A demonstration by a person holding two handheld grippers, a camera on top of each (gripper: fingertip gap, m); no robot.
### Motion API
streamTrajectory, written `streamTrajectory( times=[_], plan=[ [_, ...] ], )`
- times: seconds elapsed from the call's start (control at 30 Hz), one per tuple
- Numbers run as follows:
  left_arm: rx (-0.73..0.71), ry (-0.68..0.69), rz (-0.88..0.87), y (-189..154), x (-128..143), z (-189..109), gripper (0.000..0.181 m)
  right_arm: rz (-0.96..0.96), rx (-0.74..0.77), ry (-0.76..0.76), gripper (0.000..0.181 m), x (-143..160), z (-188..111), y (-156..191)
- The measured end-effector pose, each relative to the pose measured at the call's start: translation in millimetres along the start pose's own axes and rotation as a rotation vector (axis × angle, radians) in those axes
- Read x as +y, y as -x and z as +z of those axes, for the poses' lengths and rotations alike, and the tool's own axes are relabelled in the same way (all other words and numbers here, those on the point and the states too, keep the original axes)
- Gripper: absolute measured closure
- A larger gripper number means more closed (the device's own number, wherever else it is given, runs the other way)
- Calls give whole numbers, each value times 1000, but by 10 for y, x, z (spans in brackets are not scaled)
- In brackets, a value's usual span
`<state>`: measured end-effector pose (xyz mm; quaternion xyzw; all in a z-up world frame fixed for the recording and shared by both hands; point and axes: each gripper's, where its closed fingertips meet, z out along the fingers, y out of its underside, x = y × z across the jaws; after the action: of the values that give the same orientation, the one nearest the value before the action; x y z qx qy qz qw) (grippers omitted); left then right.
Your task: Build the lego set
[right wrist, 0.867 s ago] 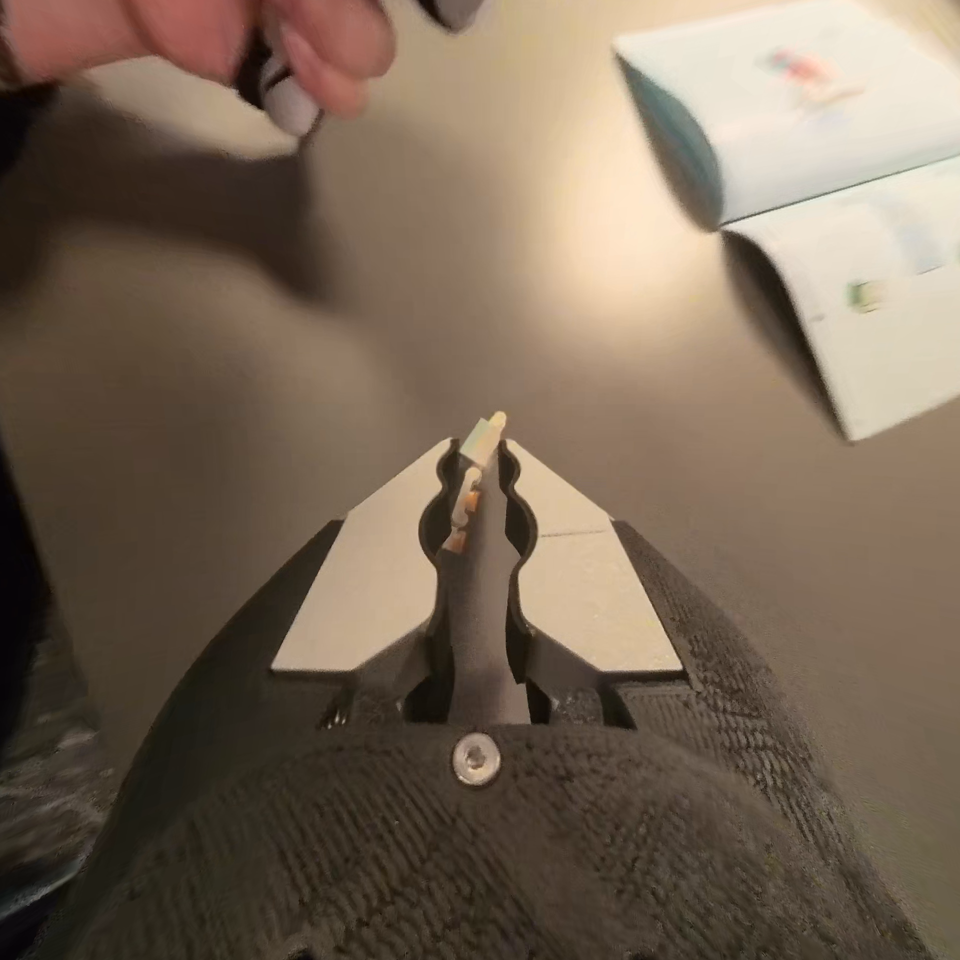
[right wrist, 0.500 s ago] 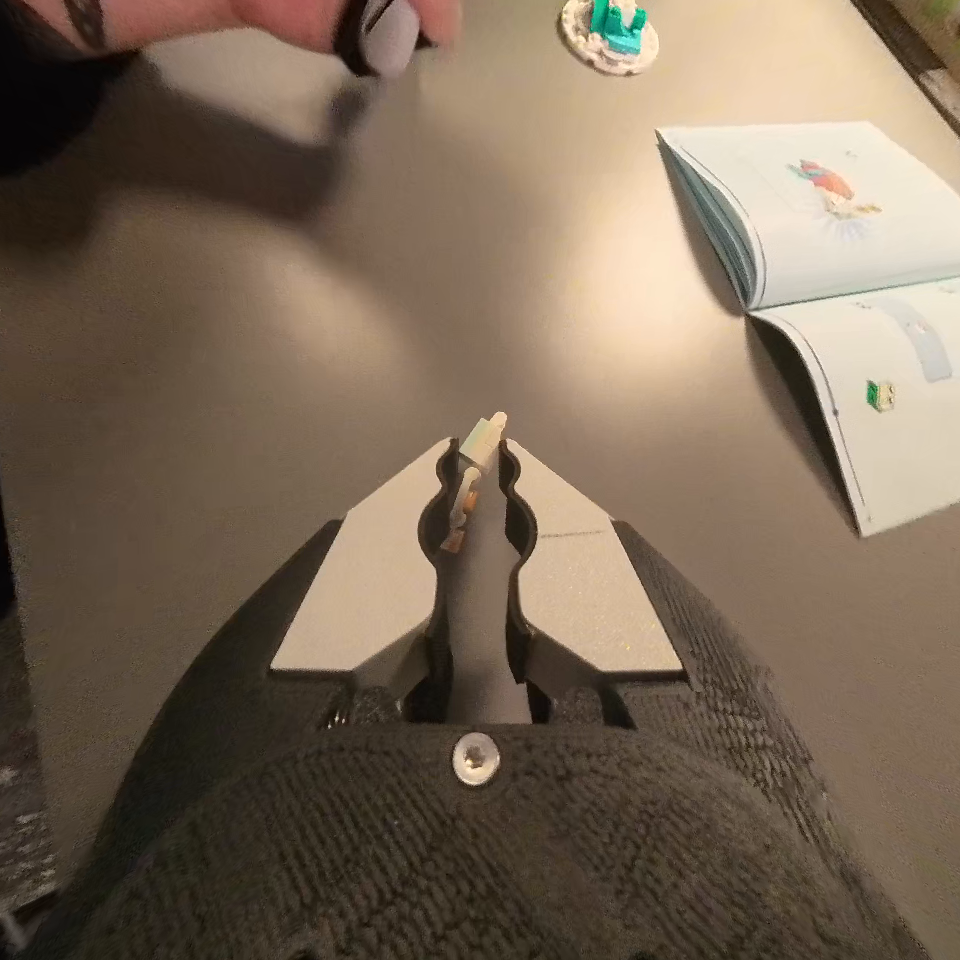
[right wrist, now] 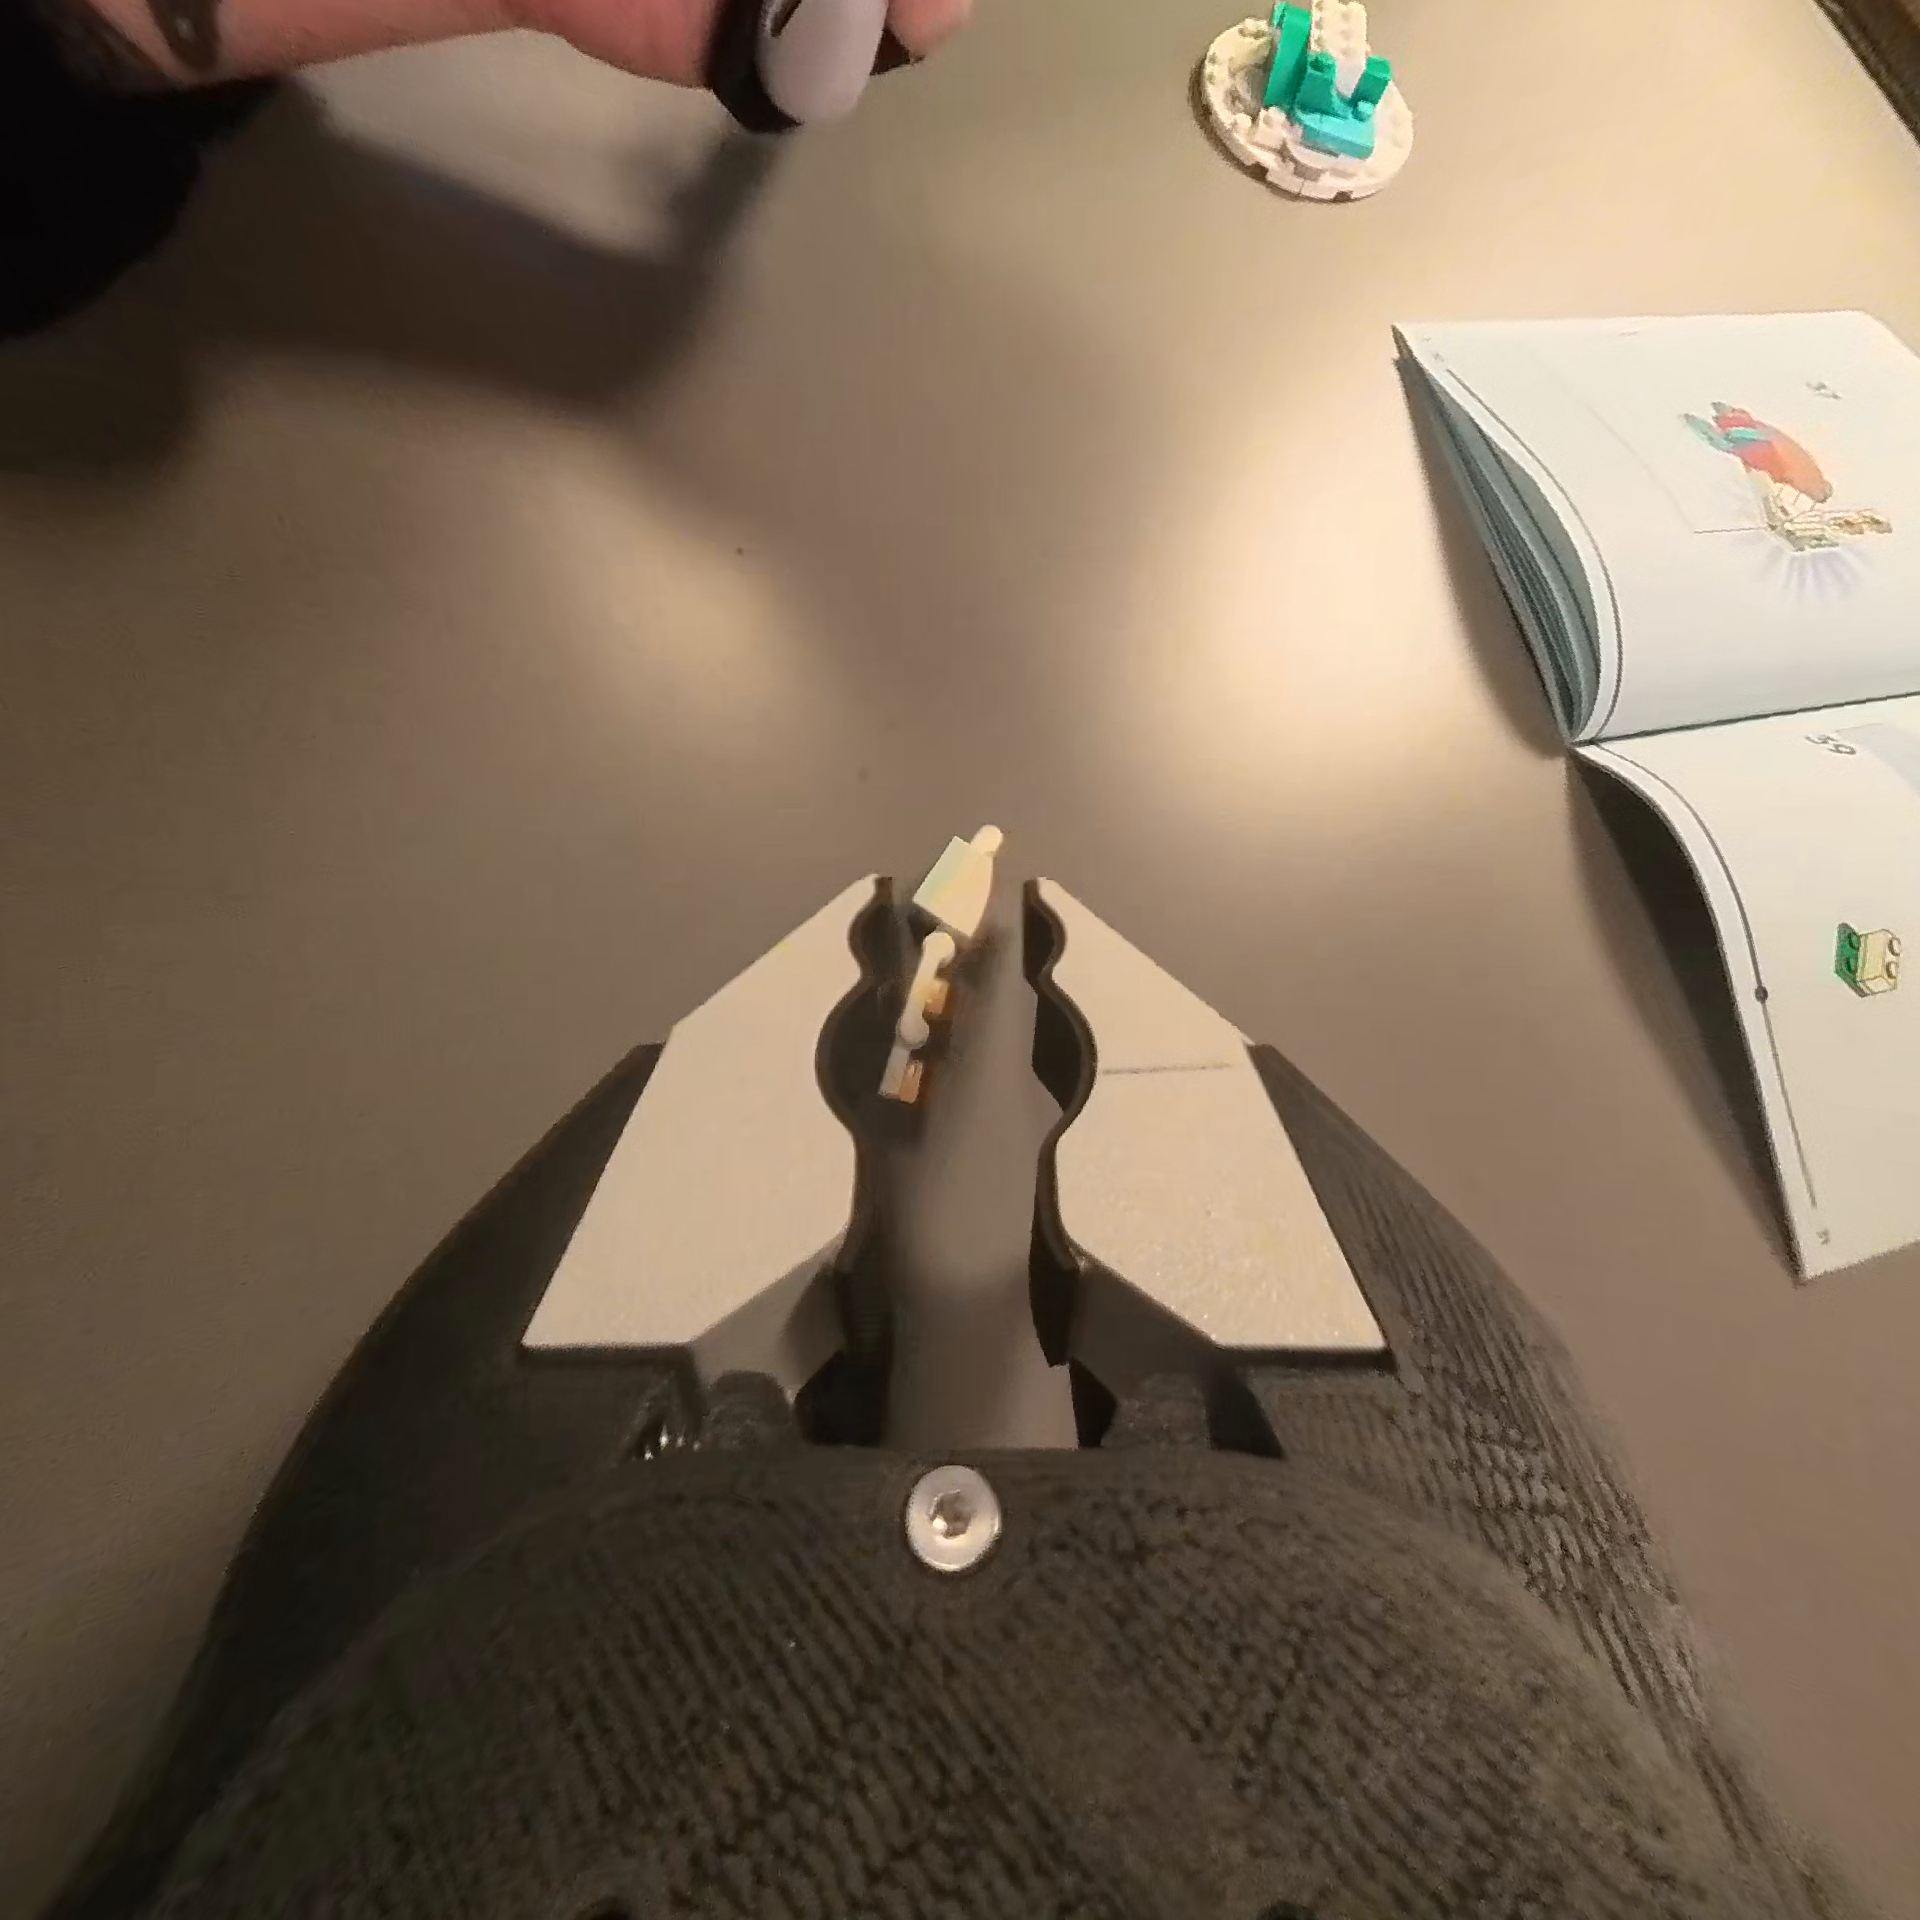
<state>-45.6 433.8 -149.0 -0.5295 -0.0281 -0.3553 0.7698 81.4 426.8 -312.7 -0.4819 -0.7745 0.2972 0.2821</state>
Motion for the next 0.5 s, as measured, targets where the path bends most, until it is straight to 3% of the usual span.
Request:
streamTrajectory(
  times=[0.03, 0.23, 0.5],
  plan=[
    [5, 7, 0, -11, 15, 10, 165, 6, -3, 2, 154, 8, -13, 6],
    [27, 20, -34, -37, 58, 34, 166, 15, 26, 40, 140, 158, -222, 130],
    [55, 54, -56, -85, 142, 83, 166, 107, 63, 2, 154, 231, -283, 132]
  ],
)
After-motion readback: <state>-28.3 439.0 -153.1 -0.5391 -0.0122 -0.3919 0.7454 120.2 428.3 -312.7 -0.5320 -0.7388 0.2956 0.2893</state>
